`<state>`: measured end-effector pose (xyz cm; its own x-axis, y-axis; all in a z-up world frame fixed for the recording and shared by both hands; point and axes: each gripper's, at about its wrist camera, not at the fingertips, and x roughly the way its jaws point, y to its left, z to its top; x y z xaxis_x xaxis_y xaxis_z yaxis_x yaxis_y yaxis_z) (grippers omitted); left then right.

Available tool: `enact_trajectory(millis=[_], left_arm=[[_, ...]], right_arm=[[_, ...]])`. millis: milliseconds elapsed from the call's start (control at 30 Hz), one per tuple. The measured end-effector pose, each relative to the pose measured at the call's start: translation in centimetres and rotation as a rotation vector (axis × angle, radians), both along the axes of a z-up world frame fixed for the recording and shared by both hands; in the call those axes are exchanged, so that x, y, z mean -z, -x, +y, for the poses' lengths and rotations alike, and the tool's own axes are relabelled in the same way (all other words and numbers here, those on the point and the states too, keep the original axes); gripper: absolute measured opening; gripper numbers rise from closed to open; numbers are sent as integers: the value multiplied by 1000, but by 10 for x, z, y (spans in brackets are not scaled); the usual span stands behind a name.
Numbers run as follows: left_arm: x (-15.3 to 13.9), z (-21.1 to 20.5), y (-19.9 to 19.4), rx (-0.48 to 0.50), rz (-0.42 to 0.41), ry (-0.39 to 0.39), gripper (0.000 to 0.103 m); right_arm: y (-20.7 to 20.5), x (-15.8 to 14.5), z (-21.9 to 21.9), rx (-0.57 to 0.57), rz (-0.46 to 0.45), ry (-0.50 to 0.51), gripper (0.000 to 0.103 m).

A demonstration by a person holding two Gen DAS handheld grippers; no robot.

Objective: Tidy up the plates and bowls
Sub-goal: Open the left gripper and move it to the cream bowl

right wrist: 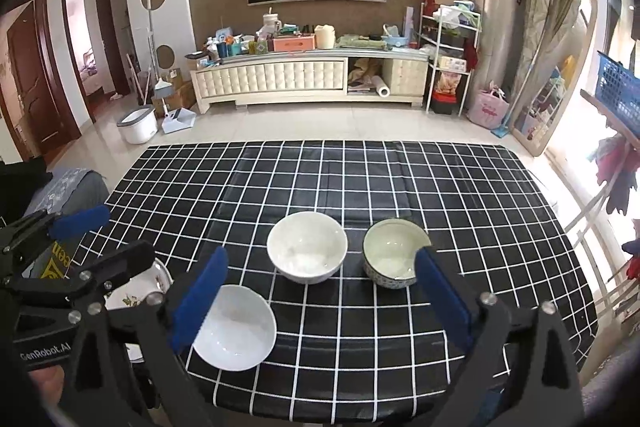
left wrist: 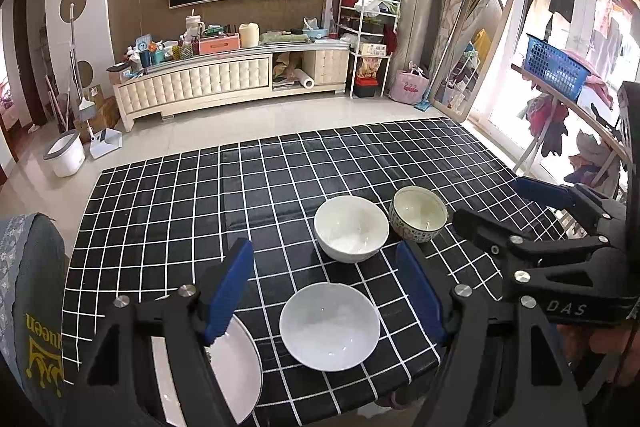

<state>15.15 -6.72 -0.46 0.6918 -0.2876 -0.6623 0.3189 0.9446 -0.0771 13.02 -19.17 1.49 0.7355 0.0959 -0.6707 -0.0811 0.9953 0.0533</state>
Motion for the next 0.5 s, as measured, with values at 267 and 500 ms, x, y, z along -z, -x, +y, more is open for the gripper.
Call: enact_trajectory(millis=[267, 500], left_arm=[[-3, -3, -18, 1, -1, 3, 72], [-3, -7, -35, 3, -3, -10, 72]], right_arm=[[-14, 1, -7, 9, 9, -11, 99], [-30, 1, -12, 3, 18, -7, 99]])
